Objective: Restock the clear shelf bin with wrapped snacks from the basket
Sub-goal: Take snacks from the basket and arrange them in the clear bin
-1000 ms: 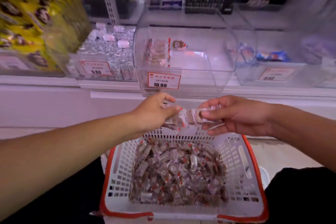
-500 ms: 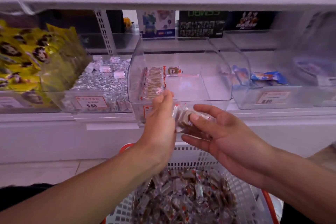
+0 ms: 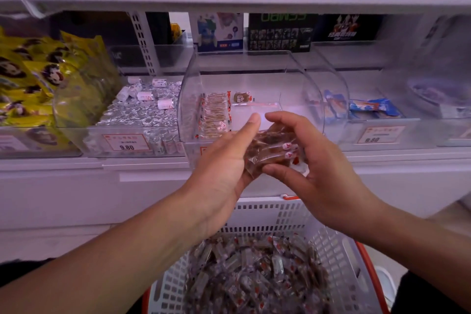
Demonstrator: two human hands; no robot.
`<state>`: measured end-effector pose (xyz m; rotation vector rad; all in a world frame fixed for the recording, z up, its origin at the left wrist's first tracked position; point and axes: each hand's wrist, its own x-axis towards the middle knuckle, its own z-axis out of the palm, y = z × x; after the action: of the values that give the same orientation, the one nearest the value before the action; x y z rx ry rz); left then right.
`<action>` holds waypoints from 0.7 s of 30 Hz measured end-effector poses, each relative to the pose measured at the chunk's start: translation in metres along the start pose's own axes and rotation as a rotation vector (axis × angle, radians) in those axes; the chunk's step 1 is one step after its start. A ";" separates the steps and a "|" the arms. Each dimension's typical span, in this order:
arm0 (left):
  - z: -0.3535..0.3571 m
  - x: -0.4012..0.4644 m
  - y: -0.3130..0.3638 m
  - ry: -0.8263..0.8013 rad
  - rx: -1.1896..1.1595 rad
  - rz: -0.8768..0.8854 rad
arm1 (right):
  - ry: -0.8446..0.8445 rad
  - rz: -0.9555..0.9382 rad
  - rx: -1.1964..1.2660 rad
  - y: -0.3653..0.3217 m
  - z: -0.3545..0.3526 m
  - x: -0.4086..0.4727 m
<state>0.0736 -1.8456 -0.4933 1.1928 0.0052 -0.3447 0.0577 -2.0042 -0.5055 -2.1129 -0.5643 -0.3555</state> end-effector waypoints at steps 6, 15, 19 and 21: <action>-0.004 -0.001 0.003 -0.080 -0.239 -0.092 | 0.003 0.020 0.024 0.004 0.011 -0.003; -0.013 0.002 -0.006 -0.148 -0.029 -0.153 | -0.023 0.016 0.173 0.007 0.014 -0.001; -0.013 0.003 -0.007 -0.099 -0.005 -0.106 | -0.086 0.006 0.065 0.008 0.013 0.000; -0.011 0.007 -0.006 -0.059 -0.012 -0.086 | -0.110 -0.012 -0.035 0.008 0.010 0.002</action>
<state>0.0804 -1.8393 -0.5036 1.1727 0.0075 -0.4542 0.0641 -1.9994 -0.5156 -2.1730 -0.6392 -0.2583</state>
